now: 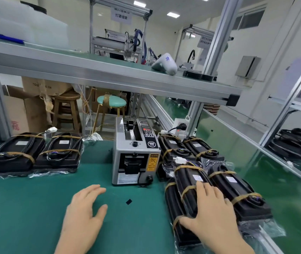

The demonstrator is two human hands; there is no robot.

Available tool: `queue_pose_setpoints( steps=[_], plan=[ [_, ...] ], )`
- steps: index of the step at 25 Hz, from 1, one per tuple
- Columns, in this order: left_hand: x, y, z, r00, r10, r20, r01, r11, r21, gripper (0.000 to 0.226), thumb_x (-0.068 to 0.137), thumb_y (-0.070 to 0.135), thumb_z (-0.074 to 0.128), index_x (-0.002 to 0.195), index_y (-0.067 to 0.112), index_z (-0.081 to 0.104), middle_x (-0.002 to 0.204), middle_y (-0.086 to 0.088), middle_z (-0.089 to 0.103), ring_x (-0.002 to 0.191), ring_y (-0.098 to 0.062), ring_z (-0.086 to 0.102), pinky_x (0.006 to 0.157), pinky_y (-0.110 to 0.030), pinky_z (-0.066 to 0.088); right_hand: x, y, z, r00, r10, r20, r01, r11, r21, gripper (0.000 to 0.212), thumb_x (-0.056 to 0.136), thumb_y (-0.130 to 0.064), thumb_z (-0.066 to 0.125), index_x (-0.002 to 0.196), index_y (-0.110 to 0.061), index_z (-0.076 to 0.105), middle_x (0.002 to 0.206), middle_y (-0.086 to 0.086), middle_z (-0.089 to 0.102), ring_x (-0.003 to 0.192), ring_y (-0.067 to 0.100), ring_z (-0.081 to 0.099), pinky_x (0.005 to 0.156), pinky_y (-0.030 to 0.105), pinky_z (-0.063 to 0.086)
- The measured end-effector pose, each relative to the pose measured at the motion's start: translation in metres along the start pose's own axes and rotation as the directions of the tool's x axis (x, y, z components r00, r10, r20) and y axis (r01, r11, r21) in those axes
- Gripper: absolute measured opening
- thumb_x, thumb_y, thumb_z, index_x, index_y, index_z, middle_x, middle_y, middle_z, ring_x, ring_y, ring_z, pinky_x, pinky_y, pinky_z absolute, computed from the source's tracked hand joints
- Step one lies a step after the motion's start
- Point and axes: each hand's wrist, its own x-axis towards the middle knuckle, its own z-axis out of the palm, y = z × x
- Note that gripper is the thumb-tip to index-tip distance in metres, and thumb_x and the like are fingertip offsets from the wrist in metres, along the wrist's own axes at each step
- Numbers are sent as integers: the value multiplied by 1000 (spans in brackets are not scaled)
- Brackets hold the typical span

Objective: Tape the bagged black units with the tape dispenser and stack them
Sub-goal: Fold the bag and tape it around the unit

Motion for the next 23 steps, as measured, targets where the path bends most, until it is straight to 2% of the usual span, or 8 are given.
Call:
queue_pose_setpoints(
  steps=[4,8,11,13,15,19,21,23],
  plan=[
    [-15,39,11,995,78,64,-59,965,-257,42,82,7,69,102,42,58,117,32,51,115,9,42,92,-4,25,-2,7,3,995,-40,-87,49,993,111,89,78,-60,59,147,-24,15,148,-7,24,138,17,19,111,34,31],
    [-19,64,20,968,31,248,93,877,-472,39,80,14,74,106,39,61,115,19,62,112,4,52,97,-18,37,-17,19,2,955,-23,-296,133,924,358,73,68,-27,76,133,-10,47,127,6,49,122,23,39,102,39,39],
    [-17,92,18,886,30,463,334,651,-682,59,58,35,80,114,28,60,114,7,68,102,-3,64,88,-21,48,-37,3,7,769,22,-639,263,900,347,47,64,-25,62,102,0,68,99,19,63,100,29,50,86,51,46],
    [-14,105,13,822,90,562,478,427,-767,75,49,39,81,119,20,59,115,-3,69,101,-16,67,85,-33,53,-55,-27,11,651,36,-758,365,861,354,36,83,-34,45,97,-12,71,97,11,64,98,25,54,91,52,42],
    [-10,106,3,837,63,543,507,281,-815,71,46,29,84,111,9,64,109,-15,70,94,-30,67,76,-38,57,-67,-56,18,584,-11,-812,511,783,356,25,95,-35,38,96,-30,63,99,-3,58,96,17,58,97,50,40],
    [-2,80,-26,958,50,283,235,432,-871,62,31,4,75,93,1,70,88,-18,71,77,-29,64,64,-30,57,-68,-75,5,632,-249,-734,650,685,327,14,93,-38,46,105,-35,52,111,-14,51,111,6,52,105,46,32],
    [-1,65,-43,972,156,176,63,545,-836,69,32,5,71,101,8,68,95,-16,72,83,-25,66,69,-27,54,-55,-73,-12,638,-291,-713,725,538,430,24,96,-43,44,113,-30,54,121,-13,50,121,7,47,105,41,34],
    [0,49,-58,955,249,160,-13,574,-819,74,38,-2,67,111,14,65,105,-16,70,94,-26,67,78,-31,54,-38,-77,-32,725,-271,-634,684,392,615,28,94,-35,52,122,-31,54,130,-14,47,128,10,44,107,31,35]
  ],
)
